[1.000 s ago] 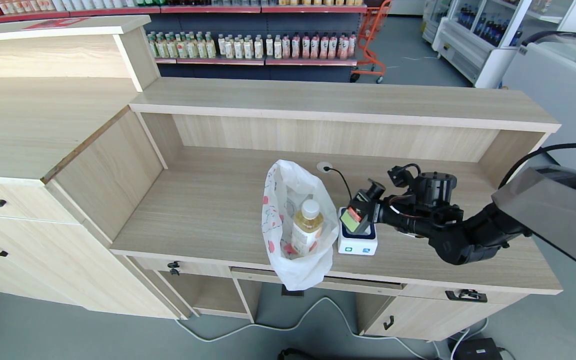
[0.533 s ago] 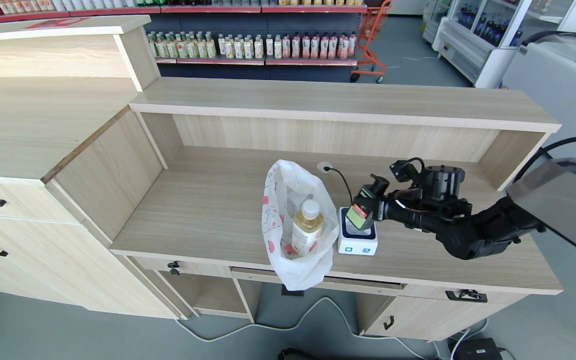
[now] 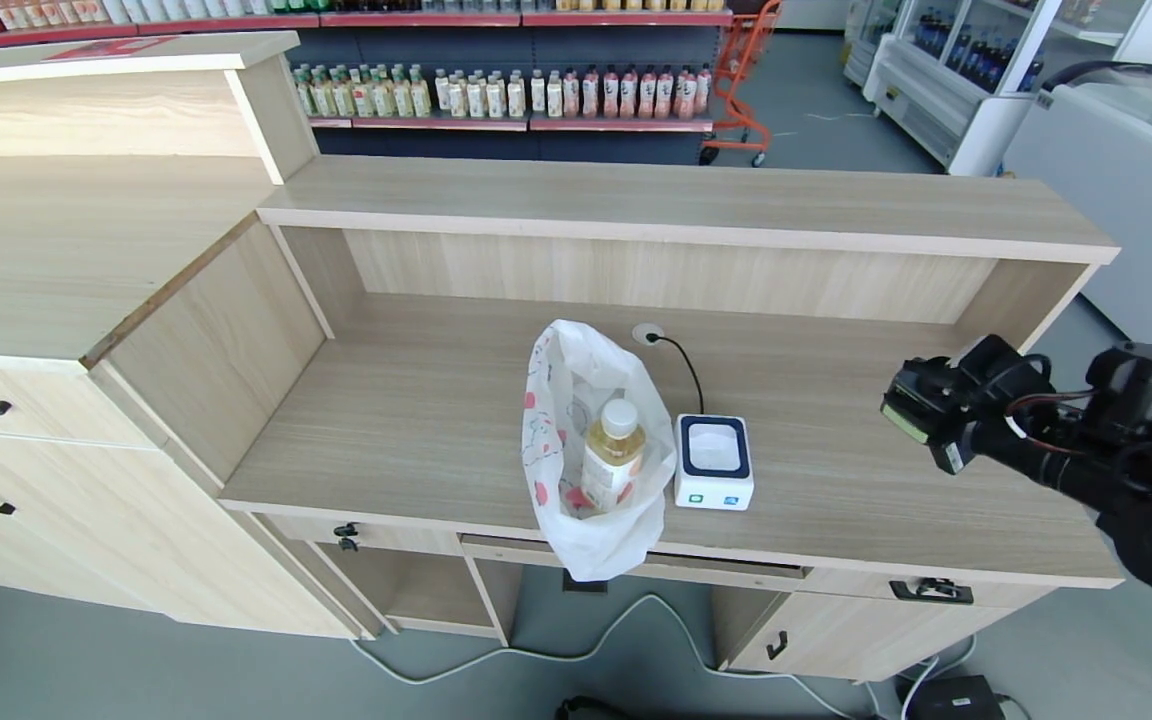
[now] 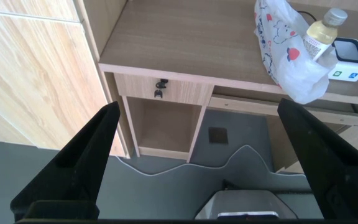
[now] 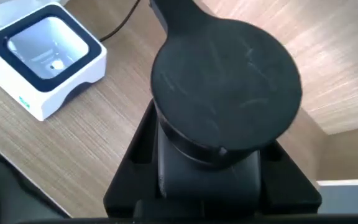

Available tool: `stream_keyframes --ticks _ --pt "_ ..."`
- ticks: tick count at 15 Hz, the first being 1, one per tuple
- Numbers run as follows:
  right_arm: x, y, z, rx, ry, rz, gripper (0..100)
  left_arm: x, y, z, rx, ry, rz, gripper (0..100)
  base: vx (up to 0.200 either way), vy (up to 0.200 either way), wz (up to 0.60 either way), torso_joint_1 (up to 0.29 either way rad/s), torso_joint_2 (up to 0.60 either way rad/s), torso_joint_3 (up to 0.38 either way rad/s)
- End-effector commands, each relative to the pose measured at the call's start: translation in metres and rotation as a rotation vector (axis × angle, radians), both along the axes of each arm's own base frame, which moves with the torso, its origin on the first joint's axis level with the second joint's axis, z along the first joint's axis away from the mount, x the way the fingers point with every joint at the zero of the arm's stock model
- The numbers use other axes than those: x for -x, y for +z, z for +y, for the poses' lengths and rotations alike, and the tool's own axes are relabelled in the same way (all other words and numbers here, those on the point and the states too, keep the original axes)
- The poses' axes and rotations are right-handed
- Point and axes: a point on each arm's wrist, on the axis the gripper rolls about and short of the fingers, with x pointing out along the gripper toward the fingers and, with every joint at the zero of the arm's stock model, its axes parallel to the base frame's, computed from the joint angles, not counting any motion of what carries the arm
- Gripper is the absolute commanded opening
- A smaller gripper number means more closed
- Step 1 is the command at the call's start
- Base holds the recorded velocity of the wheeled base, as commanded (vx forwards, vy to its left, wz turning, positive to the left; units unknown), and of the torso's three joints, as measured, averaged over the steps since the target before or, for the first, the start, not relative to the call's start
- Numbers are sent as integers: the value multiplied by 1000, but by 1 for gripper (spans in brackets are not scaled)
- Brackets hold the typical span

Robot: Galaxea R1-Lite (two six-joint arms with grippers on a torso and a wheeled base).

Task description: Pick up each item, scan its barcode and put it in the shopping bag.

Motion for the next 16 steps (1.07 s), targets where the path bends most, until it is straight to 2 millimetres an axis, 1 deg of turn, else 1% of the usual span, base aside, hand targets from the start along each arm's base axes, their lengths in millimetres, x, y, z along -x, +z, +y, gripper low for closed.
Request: stream_keyframes --ticks 1,5,7,13,16 --pt "23 8 -10 17 -45 -38 0 0 0 0 0 0 0 100 0 0 0 0 0 0" --pt "26 10 -18 53 -76 -57 0 0 0 0 0 0 0 100 0 0 0 0 0 0" --pt "24 14 -18 55 -84 -76 0 0 0 0 0 0 0 100 0 0 0 0 0 0" --pt "26 22 -18 65 -80 -157 0 0 0 0 0 0 0 100 0 0 0 0 0 0" --pt "24 27 -18 62 -85 -196 0 0 0 0 0 0 0 100 0 0 600 -2 1 5"
